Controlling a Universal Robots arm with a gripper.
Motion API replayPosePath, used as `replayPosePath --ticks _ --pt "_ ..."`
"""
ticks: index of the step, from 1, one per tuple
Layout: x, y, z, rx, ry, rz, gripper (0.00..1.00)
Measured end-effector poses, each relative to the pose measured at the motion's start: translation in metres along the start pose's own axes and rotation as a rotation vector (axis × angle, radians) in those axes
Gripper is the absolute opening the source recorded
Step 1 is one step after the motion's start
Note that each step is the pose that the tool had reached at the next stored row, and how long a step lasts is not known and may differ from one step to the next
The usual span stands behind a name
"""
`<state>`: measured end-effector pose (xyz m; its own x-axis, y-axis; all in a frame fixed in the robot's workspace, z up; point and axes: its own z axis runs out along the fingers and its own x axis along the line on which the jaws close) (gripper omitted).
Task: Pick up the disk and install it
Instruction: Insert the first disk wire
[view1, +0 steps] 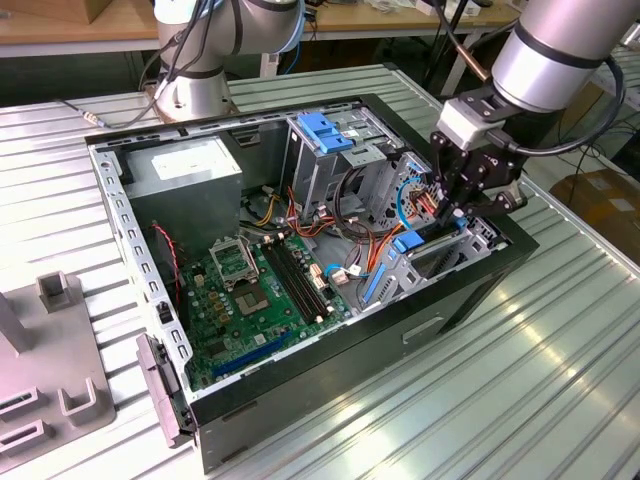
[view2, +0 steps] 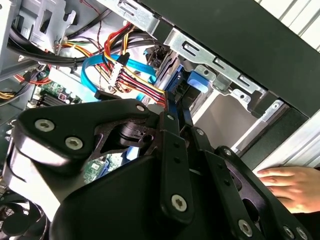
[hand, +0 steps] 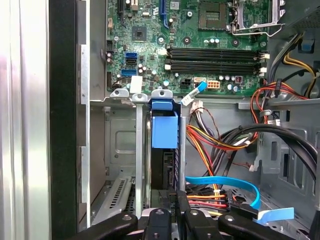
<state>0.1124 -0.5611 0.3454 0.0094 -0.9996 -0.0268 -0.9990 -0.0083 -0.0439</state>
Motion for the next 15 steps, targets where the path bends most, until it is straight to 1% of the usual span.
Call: replayPosePath --ticks 6,10,11,12,13,15 --pt "0.0002 0.0003 0.0054 -0.0001 0.0005 0.000 0.17" --pt "0.0002 0.0003 0.0063 0.0000 -0.0009 0.000 0.18" --pt "0.0002 0.0003 0.0054 0.0000 -0.0006 0.000 0.18" --pt "0.0001 0.0001 0.0031 0.0000 -0.0001 0.000 0.25" --pt "0.0000 0.0001 0.0014 0.0000 -0.0004 0.000 0.25" --pt "-0.0001 -0.0002 -0.0048 0.0000 -0.0001 0.000 0.25"
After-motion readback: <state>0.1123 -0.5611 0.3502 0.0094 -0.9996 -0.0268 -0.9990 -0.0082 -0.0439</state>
